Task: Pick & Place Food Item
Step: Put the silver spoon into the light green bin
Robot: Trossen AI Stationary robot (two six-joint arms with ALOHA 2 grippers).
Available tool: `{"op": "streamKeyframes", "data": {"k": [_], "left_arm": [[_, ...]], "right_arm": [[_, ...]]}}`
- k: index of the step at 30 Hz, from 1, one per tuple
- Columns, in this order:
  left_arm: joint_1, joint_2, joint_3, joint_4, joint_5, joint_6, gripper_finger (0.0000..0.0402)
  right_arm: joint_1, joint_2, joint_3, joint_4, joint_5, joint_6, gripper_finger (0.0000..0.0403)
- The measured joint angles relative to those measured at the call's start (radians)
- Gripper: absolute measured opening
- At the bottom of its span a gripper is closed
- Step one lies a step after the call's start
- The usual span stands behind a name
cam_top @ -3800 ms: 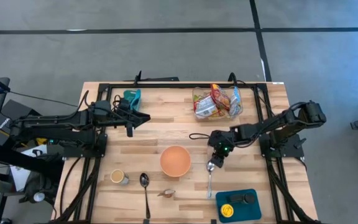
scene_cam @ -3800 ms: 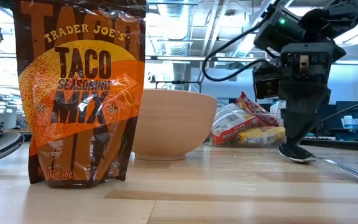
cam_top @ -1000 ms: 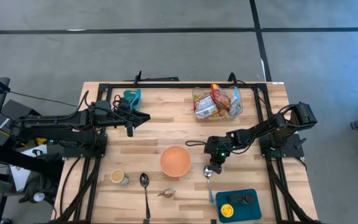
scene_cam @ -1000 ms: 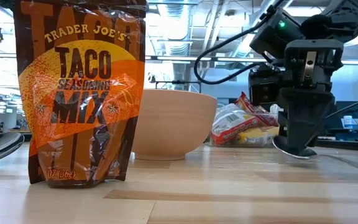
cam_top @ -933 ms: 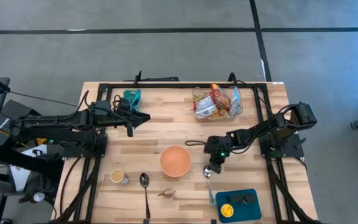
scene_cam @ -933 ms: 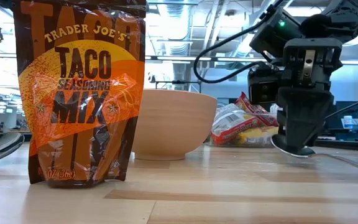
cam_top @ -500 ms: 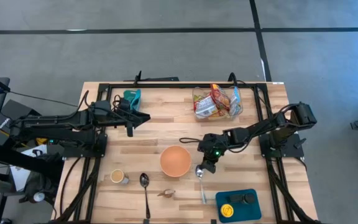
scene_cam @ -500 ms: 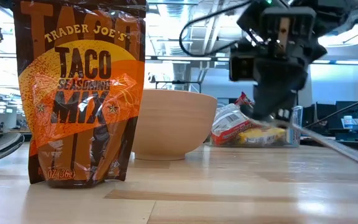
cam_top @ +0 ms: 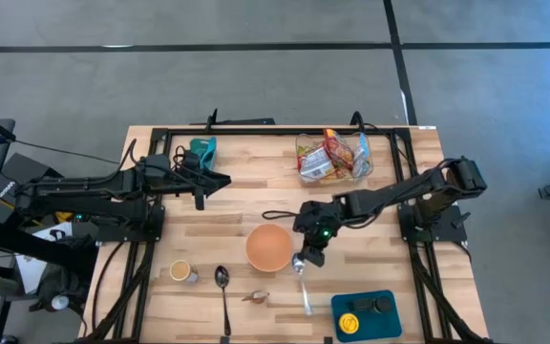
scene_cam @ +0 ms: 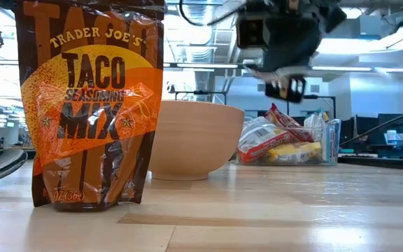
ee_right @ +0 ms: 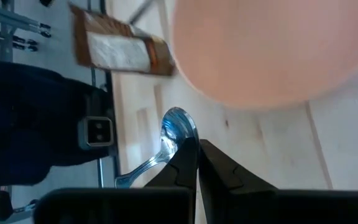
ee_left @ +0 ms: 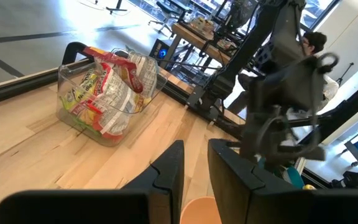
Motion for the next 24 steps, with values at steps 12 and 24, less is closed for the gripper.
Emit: {"op": "streamKeyframes", "data": {"k": [12,24], "left_arm": [[0.0,0.0,0.0,0.0,0.0,0.001,0.0066],[0.0,0.0,0.0,0.0,0.0,0.028,0.0066]], "right_arm": [[-0.009,-0.001,0.23,-0.119,0.06,-0.053,0.0],[-0.085,-0.001,0.336,-0.123,0.23,-0.125,0.0]]}}
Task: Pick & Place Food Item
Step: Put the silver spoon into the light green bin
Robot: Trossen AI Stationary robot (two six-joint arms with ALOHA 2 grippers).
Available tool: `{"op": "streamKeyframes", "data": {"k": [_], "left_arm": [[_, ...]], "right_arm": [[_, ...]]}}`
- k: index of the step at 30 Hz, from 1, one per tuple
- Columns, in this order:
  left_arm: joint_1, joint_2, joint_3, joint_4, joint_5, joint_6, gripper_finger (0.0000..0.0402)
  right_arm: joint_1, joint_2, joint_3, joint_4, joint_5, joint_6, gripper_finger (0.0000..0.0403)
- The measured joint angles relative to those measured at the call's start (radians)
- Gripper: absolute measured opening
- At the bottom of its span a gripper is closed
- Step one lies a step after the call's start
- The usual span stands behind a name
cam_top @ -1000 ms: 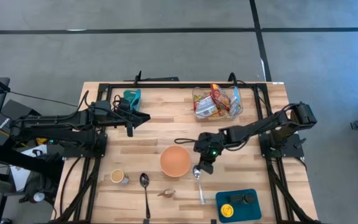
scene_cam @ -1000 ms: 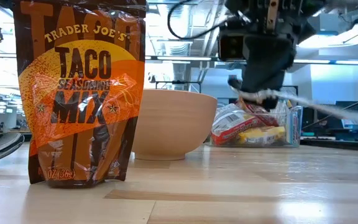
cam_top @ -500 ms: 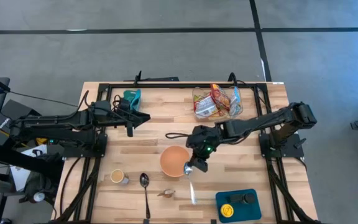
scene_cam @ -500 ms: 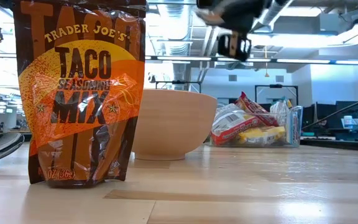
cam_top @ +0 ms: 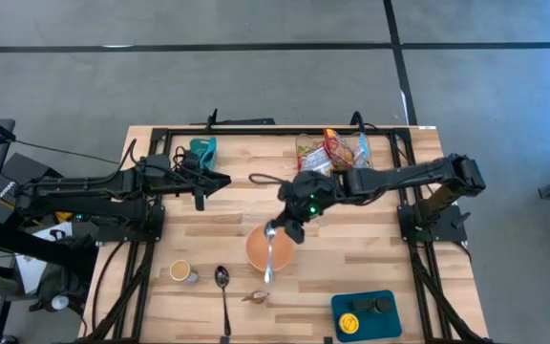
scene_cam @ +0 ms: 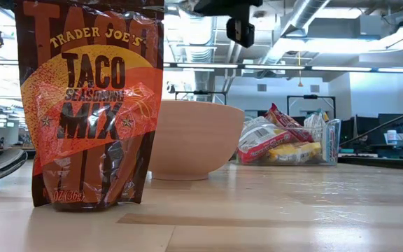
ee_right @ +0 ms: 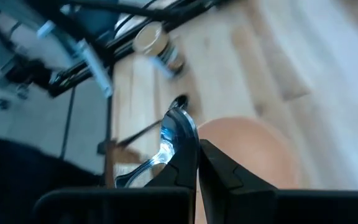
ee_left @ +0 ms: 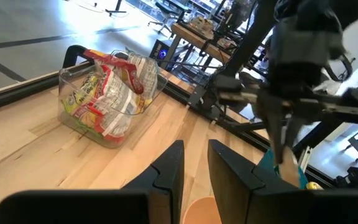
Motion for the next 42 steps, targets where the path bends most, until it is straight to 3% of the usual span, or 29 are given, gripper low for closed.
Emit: {"op": "streamKeyframes", "data": {"k": [10,20,24,28,35,42], "left_arm": [[0.003,0.0,0.0,0.0,-0.022,0.105,0.0066],[0.006,0.0,0.0,0.0,-0.201,0.152,0.0066],[0.039,0.0,0.0,-0.001,-0.21,0.145,0.0066],[0.08,0.0,0.0,-0.002,-0.164,0.083,0.0066],[0.135,0.0,0.0,-0.009,0.014,-0.051,0.0066],[0.136,0.0,0.0,-0.009,0.144,-0.067,0.0066]], "right_arm": [[-0.069,0.0,0.01,0.012,0.17,-0.005,0.0],[-0.116,0.0,0.01,0.05,0.222,0.005,0.0],[-0.137,0.0,0.01,0.089,0.228,0.005,0.0],[-0.163,0.0,0.01,0.121,0.23,0.005,0.0],[-0.209,0.0,0.01,0.133,0.227,0.006,0.0],[-0.267,0.0,0.01,0.147,0.223,0.003,0.0]]}}
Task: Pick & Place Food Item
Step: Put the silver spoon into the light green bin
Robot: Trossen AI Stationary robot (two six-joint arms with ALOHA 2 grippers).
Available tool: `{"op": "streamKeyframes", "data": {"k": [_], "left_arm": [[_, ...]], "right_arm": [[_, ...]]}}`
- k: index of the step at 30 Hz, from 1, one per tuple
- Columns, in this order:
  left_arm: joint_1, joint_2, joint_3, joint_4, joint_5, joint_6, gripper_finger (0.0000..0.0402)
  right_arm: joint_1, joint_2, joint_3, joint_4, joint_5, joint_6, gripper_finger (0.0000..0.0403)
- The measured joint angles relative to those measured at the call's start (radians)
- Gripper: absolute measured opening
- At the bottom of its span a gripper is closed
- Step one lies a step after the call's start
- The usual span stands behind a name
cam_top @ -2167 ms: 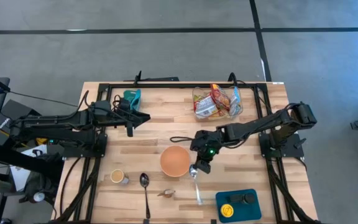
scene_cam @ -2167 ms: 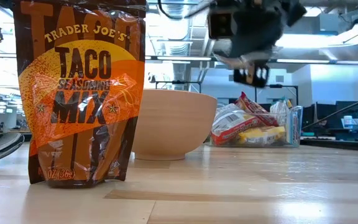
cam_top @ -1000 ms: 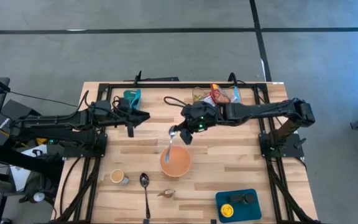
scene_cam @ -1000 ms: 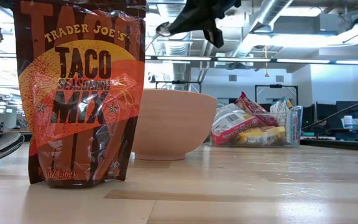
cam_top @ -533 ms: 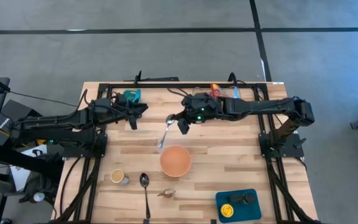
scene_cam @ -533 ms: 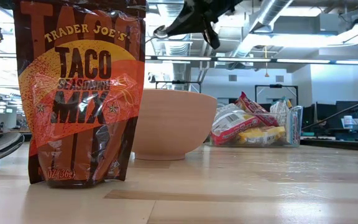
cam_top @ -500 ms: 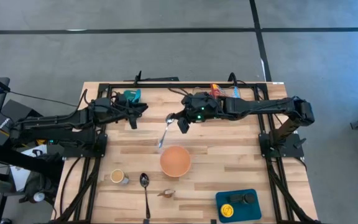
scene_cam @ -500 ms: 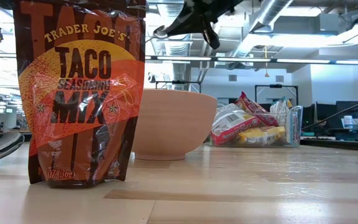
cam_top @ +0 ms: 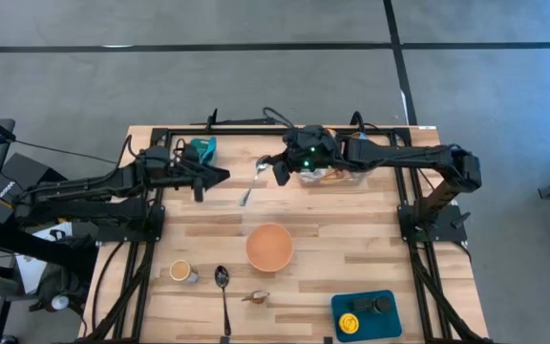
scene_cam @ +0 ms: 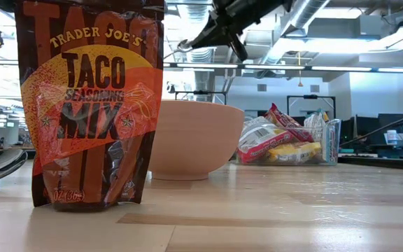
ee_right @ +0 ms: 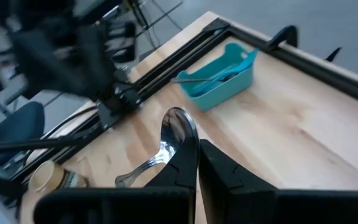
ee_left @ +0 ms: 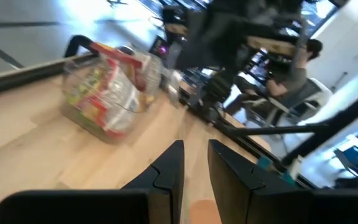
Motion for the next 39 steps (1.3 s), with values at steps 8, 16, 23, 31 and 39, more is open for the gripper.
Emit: {"op": "streamKeyframes", "data": {"k": [8,16,23,31,39], "left_arm": [[0.0,0.0,0.0,-0.043,0.023,-0.139,0.0076],[-0.011,0.036,0.0,-0.059,0.023,-0.145,0.0092],[-0.012,0.095,0.0,-0.057,0.026,-0.12,0.0093],[-0.012,0.161,0.0,0.006,0.097,-0.115,0.0095],[-0.012,0.19,0.0,0.037,0.101,-0.123,0.0095]], "right_arm": [[-0.067,0.0,0.0,0.034,-0.05,0.002,0.0],[-0.081,0.0,0.0,0.103,-0.106,0.067,0.0],[-0.09,0.0,0.0,0.102,-0.106,0.09,0.0],[-0.096,0.0,0.0,0.103,-0.106,0.094,0.0],[-0.096,0.0,0.0,0.102,-0.105,0.094,0.0]]}}
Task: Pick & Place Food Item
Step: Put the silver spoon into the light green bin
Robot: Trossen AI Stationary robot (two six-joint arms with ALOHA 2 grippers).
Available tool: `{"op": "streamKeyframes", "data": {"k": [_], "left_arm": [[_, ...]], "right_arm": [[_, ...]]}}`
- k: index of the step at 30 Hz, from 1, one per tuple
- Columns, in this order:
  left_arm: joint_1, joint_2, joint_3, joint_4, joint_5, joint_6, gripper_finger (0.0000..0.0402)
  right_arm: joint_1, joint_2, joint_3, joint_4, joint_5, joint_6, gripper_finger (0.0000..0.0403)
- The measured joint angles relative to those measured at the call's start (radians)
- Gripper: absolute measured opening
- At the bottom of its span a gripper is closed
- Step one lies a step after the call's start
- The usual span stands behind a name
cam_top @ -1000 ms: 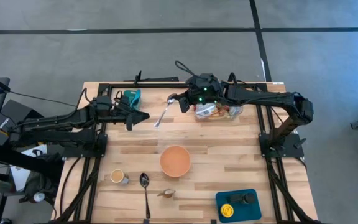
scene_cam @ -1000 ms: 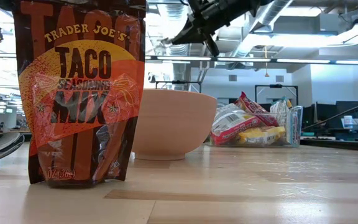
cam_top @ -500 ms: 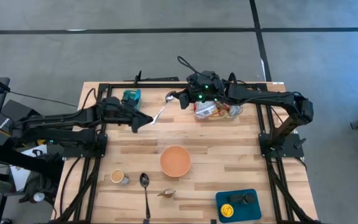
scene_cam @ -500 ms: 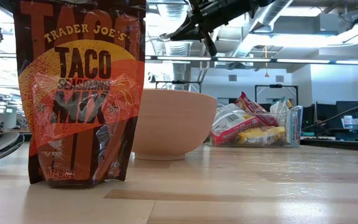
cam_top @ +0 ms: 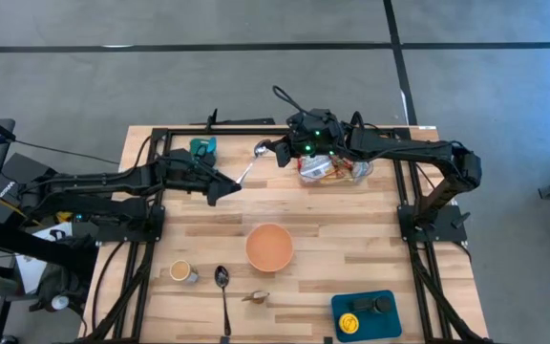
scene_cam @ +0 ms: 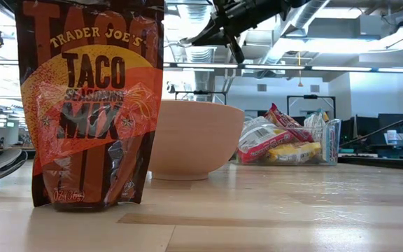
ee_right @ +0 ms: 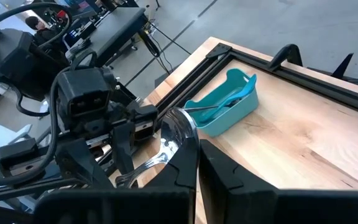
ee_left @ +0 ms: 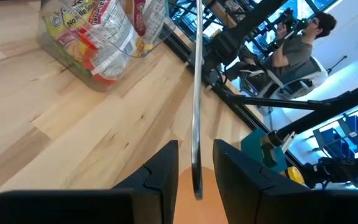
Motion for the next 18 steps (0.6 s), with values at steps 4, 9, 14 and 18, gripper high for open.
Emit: {"op": "streamKeyframes", "data": {"k": [4,9,14,18], "left_arm": [[0.0,-0.003,0.0,0.008,0.0,-0.002,0.0095],[0.0,-0.003,0.0,0.054,-0.002,-0.02,0.0095],[0.0,-0.003,0.0,0.101,-0.046,-0.029,0.0095],[0.0,-0.003,0.0,0.113,-0.097,-0.029,0.0095]], "right_arm": [[0.0,0.0,0.0,0.0,0.002,0.007,0.0],[-0.002,0.0,0.0,0.0,0.008,0.014,0.0],[-0.025,0.0,0.0,0.005,0.007,0.044,0.0],[-0.042,0.0,0.0,0.029,0.007,0.048,0.0]]}}
